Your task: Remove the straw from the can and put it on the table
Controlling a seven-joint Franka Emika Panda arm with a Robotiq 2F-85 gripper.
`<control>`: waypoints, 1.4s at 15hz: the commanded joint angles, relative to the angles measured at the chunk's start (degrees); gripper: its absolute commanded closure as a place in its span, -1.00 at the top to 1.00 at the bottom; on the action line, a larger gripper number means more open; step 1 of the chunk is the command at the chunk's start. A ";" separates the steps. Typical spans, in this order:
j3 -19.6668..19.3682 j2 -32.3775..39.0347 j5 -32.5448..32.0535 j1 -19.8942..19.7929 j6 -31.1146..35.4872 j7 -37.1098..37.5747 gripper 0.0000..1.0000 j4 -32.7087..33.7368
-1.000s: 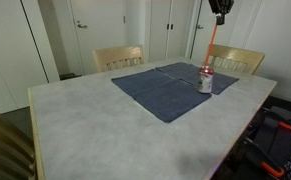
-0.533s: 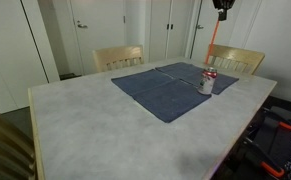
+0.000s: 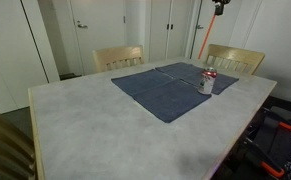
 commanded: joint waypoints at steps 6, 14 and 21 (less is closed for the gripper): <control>3.16 4.08 9.33 3.76 15.26 -4.54 -0.96 -2.52; 8.49 6.70 9.92 8.08 36.16 -0.70 -0.96 -12.43; 9.54 6.05 4.87 9.00 43.86 6.32 0.12 -19.48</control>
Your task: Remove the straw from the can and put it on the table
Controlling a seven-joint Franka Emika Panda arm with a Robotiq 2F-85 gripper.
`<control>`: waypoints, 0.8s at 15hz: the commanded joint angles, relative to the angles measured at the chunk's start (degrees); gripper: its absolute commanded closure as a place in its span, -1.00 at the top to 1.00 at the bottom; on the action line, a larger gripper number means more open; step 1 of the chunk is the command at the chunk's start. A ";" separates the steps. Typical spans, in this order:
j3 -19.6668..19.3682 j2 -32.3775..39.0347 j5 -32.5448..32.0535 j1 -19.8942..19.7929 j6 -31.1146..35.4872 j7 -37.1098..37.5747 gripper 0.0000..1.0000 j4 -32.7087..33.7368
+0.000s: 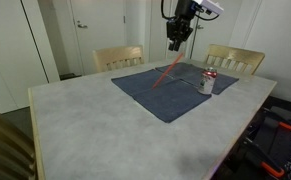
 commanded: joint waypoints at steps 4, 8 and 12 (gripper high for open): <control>0.27 -4.89 -6.42 -0.04 -2.45 5.31 0.68 -3.59; 0.07 -9.09 -10.48 -0.55 -9.09 6.14 1.00 -2.40; 0.23 -10.65 -16.48 -0.88 -18.83 5.32 1.00 0.11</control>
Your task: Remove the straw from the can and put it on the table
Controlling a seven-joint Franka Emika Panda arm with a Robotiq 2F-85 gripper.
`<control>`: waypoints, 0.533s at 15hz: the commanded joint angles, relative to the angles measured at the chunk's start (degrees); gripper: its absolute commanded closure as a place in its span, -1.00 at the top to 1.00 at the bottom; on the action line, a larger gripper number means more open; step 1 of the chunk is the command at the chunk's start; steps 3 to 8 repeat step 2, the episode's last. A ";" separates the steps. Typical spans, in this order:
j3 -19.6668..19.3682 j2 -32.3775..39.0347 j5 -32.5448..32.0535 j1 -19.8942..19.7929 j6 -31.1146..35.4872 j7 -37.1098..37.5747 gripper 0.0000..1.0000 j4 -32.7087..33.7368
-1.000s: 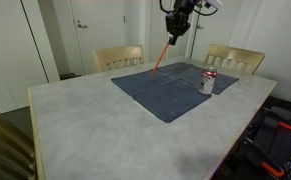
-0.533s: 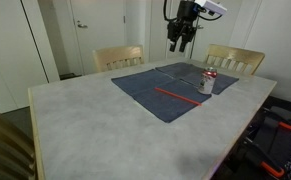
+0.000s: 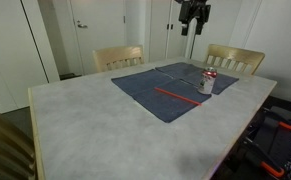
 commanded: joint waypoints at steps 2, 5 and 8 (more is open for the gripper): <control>-0.06 -1.04 -2.98 -0.43 -6.88 -1.72 1.00 2.12; -0.06 -1.04 -2.98 -0.43 -6.88 -1.72 1.00 2.12; -0.06 -1.04 -2.98 -0.43 -6.88 -1.72 1.00 2.12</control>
